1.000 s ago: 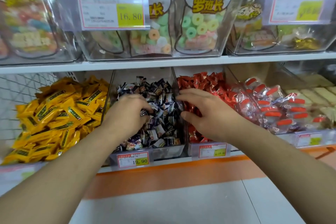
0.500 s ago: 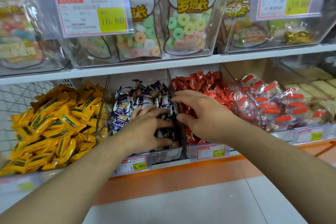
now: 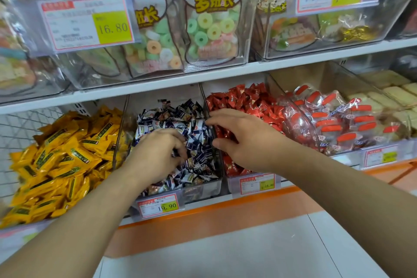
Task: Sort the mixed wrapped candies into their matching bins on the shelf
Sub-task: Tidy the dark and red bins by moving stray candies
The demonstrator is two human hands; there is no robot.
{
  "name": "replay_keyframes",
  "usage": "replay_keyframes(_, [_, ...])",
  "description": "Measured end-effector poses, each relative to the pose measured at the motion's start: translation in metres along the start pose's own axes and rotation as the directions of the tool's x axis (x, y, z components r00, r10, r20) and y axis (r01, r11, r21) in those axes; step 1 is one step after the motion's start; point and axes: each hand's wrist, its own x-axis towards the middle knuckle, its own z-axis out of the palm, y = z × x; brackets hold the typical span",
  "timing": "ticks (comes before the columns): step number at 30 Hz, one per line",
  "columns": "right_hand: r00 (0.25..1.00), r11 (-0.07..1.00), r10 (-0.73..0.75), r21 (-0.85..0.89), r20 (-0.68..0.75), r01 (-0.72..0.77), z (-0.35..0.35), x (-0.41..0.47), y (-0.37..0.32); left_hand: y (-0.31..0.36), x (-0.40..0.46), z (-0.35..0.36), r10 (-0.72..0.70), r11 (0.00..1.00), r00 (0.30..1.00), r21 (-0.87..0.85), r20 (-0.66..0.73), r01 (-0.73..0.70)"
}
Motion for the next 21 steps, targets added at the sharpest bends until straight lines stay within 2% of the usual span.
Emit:
replay_keyframes(5, [1.0, 1.0, 0.002, 0.011, 0.001, -0.002, 0.0, -0.002, 0.001, -0.008, -0.002, -0.01, -0.058, 0.994, 0.996, 0.088, -0.07, 0.064])
replay_keyframes(11, [1.0, 1.0, -0.005, 0.002, -0.001, 0.005, 0.0, -0.001, 0.0, -0.004, -0.005, -0.01, -0.001, 0.998, 0.996, -0.067, -0.084, -0.005])
replay_keyframes(14, [1.0, 1.0, -0.003, 0.006, -0.012, 0.003, 0.0, 0.0, -0.001, 0.009, -0.007, -0.005, 0.135, 0.985, 0.991, -0.108, -0.008, -0.135])
replay_keyframes(16, [1.0, 1.0, -0.001, 0.012, -0.014, 0.002, 0.001, 0.001, -0.001, 0.018, -0.004, 0.008, 0.233, 0.969, 0.967, -0.112, 0.107, -0.221])
replay_keyframes(18, [1.0, 1.0, -0.007, 0.012, -0.019, 0.007, 0.002, 0.001, 0.0, 0.02, 0.002, 0.017, 0.247, 0.969, 0.948, -0.078, 0.203, -0.235])
replay_keyframes(21, [1.0, 1.0, -0.006, 0.018, -0.027, 0.006, 0.003, 0.001, 0.002, 0.017, 0.01, 0.015, 0.212, 0.977, 0.953, -0.036, 0.219, -0.209])
